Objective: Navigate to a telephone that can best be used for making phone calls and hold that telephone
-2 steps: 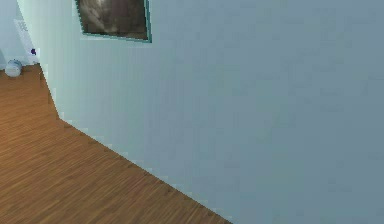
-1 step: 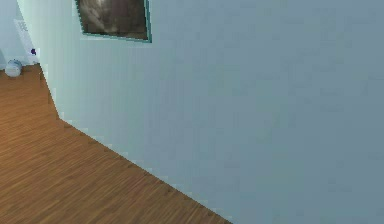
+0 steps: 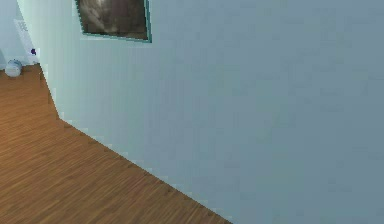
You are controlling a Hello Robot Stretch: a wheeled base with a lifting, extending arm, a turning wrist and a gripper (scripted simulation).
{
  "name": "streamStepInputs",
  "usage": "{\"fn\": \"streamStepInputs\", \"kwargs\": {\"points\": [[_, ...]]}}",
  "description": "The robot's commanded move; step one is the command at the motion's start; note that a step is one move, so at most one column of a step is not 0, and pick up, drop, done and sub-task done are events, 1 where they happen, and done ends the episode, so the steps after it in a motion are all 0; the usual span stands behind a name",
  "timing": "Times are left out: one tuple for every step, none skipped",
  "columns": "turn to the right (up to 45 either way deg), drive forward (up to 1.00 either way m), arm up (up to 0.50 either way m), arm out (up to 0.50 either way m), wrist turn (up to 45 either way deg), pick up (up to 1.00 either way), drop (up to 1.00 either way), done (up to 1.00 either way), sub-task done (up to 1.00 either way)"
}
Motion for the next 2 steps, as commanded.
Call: {"fn": "streamStepInputs", "kwargs": {"points": [[0.0, 0.0, 0.0, 0.0, 45.0, 0.0, 0.0, 0.0, 0.0], [0.0, 0.0, 0.0, 0.0, 45.0, 0.0, 0.0, 0.0, 0.0]]}}
